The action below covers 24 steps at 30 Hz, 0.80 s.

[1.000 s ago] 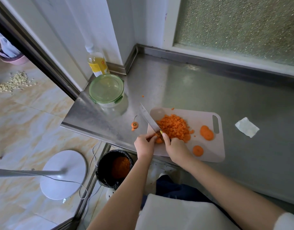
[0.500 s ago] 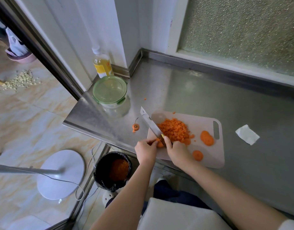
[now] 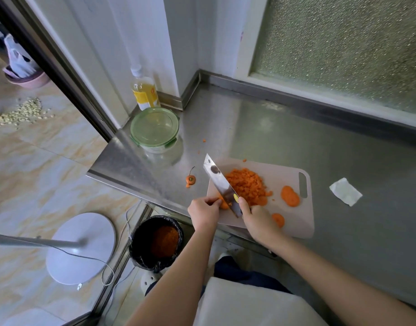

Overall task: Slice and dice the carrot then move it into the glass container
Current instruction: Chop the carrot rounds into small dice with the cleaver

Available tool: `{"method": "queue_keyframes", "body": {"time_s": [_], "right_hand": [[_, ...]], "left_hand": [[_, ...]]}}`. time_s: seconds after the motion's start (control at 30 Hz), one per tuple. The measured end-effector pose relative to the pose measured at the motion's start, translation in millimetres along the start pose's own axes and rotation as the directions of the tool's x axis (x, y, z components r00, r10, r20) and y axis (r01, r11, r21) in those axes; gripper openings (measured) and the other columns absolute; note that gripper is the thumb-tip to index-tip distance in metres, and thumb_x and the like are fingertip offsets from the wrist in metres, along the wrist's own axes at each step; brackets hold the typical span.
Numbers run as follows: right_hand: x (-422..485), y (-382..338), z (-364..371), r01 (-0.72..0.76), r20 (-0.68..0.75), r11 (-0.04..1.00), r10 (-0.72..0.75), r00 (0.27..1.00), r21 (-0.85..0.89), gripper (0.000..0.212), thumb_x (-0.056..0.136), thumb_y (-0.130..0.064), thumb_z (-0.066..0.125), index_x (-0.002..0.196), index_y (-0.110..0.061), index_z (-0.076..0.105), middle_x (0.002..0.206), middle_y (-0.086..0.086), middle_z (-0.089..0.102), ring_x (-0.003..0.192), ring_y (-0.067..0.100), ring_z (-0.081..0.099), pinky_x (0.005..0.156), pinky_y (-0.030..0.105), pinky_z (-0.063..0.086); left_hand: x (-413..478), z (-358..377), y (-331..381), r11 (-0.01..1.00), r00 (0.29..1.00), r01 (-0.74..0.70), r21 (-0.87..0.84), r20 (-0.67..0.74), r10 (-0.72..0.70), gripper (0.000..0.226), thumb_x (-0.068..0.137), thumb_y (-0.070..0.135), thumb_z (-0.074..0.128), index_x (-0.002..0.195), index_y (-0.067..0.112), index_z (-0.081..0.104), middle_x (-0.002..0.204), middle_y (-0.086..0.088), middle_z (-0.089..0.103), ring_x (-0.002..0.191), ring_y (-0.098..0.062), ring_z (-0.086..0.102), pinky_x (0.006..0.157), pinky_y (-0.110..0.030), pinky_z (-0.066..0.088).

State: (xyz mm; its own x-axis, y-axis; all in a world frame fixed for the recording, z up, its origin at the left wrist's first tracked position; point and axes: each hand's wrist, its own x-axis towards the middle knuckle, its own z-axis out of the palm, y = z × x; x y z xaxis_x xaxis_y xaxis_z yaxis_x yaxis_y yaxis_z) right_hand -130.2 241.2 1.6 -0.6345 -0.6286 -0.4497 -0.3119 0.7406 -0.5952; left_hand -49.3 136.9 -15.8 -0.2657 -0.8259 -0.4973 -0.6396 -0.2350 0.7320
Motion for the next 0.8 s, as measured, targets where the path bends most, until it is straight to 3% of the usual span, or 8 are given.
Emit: {"method": "queue_keyframes", "body": {"time_s": [0.13,0.3,0.43,0.67,0.8], "right_hand": [[-1.7,2.5,1.5,-0.015,-0.029,1.0,0.014,0.999,-0.012,0.065,0.099,-0.052,0.023,0.06,-0.01,0.054,0.063,0.005,0.057,0.073,0.026,0.058,0.053,0.026,0.032],[-2.3,-6.1,-0.6,0.012,-0.033,0.994,-0.016,0.999,-0.112,0.071,0.1,-0.05,0.021,0.085,0.002,0.066,0.085,0.017,0.068,0.084,0.029,0.063,0.064,0.026,0.038],[-1.7,-11.6,-0.8,0.002,-0.025,0.987,-0.006,1.0,-0.16,0.071,0.1,-0.049,0.019,0.086,0.002,0.066,0.086,0.016,0.068,0.084,0.028,0.063,0.062,0.025,0.038],[-1.9,-16.5,3.7,0.039,-0.051,0.976,-0.051,0.997,-0.213,0.063,0.101,-0.047,0.022,0.055,-0.011,0.045,0.067,0.008,0.06,0.063,0.021,0.056,0.044,0.018,0.031],[-2.7,-10.3,12.7,0.05,-0.068,0.977,-0.066,0.996,-0.208,0.068,0.1,-0.049,0.022,0.069,-0.005,0.063,0.075,0.011,0.068,0.065,0.02,0.061,0.05,0.022,0.037]], "left_hand": [[-0.5,0.0,1.2,1.0,1.0,0.006,0.008,0.013,-0.006,0.011,0.085,0.019,0.068,0.091,0.013,0.075,0.084,0.003,0.065,0.077,-0.012,0.059,0.066,-0.019,0.046],[0.1,0.2,2.0,1.0,1.0,0.009,0.021,0.017,-0.01,0.009,0.085,0.019,0.068,0.086,0.014,0.075,0.082,0.003,0.065,0.077,-0.014,0.059,0.069,-0.024,0.05],[1.7,-0.2,3.8,0.999,0.999,0.029,0.037,0.03,-0.03,0.008,0.085,0.019,0.067,0.086,0.013,0.074,0.078,0.003,0.061,0.075,-0.013,0.057,0.066,-0.023,0.045],[1.4,0.0,4.6,0.997,1.0,0.022,0.07,0.014,-0.023,0.005,0.085,0.019,0.068,0.083,0.015,0.072,0.074,0.005,0.06,0.072,-0.012,0.056,0.065,-0.022,0.043],[1.7,0.3,4.1,0.997,1.0,0.003,0.082,0.014,-0.004,0.006,0.084,0.019,0.069,0.08,0.015,0.072,0.073,0.005,0.061,0.068,-0.009,0.057,0.061,-0.019,0.043]]}}
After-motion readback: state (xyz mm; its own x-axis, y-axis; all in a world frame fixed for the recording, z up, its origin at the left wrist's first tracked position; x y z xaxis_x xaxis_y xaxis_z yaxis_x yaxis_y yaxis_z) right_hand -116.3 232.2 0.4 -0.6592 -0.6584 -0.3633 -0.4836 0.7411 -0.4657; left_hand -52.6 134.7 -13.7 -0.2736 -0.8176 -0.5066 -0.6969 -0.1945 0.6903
